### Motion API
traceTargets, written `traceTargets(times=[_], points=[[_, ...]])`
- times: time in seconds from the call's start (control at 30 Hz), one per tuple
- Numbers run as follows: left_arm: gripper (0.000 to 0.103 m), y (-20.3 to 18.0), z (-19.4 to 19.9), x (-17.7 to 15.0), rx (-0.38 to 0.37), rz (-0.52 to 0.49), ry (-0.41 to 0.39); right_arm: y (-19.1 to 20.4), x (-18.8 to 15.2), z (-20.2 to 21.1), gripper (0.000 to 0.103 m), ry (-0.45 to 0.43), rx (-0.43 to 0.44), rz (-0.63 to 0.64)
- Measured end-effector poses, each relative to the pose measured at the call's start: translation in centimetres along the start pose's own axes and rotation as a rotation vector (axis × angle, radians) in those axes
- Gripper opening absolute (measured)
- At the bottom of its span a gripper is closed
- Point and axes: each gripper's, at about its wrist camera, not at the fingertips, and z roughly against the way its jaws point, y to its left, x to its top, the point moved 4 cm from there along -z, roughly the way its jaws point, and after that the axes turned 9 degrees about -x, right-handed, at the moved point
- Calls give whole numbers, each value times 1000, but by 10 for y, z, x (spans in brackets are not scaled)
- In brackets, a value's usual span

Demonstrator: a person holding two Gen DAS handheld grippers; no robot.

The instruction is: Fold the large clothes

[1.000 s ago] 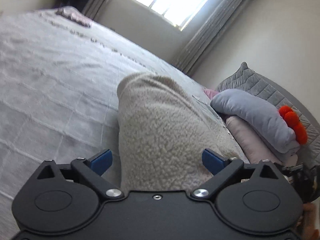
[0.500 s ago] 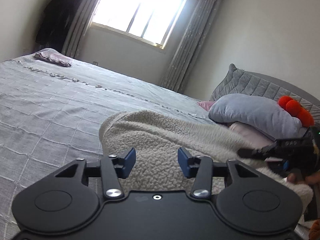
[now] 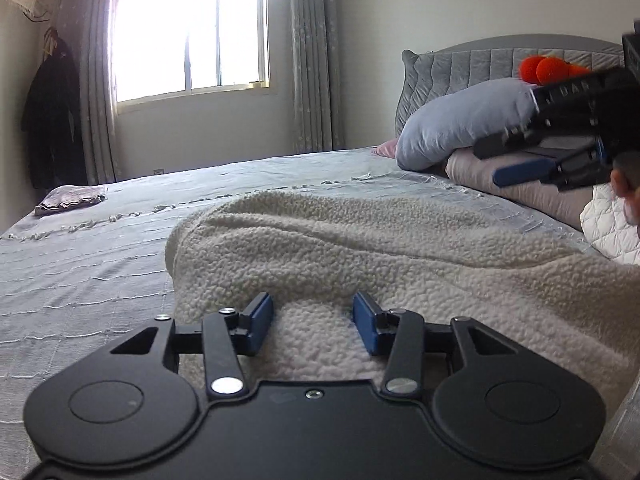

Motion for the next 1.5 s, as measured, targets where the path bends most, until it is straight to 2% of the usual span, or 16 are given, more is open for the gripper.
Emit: traceTargets(times=[0.13,0.2,0.27,0.3,0.47,0.6,0.73,0.8,0.83,0.87,1.03,1.17,1.27,1.33,1.4,1.5], points=[[44,2,1,15,-6,-36,23,50,-10,-20,43,-22,-11,116],[48,8,3,28,-16,-9,1,56,-21,-36,42,-39,-112,187],[47,19,-5,42,4,20,-8,49,-30,-49,42,-54,-218,227],[47,23,-14,46,15,21,1,44,-34,-50,42,-43,-233,219],[49,41,-78,32,61,66,158,19,-45,-59,42,-23,-240,187],[49,52,-93,20,42,173,203,-5,-58,-83,42,-4,-270,164],[49,43,-74,30,48,139,173,0,-56,-83,43,11,-290,180],[49,38,-52,35,66,153,145,7,-54,-69,54,15,-285,202],[54,36,-41,37,65,172,134,11,-53,-58,67,12,-270,211],[55,34,-28,39,49,190,113,14,-53,-46,71,8,-250,221],[55,5,34,31,20,158,44,37,-65,7,71,-18,-210,292],[55,-17,58,3,-6,159,69,40,-87,34,72,-26,-229,322],[56,-21,58,-22,23,190,49,32,-109,31,72,20,-276,348],[57,-26,53,-30,53,150,30,23,-122,20,75,52,-299,347],[57,-31,51,-26,86,117,35,17,-125,14,77,54,-298,314],[62,-29,60,-15,115,152,53,16,-119,21,78,82,-296,264]])
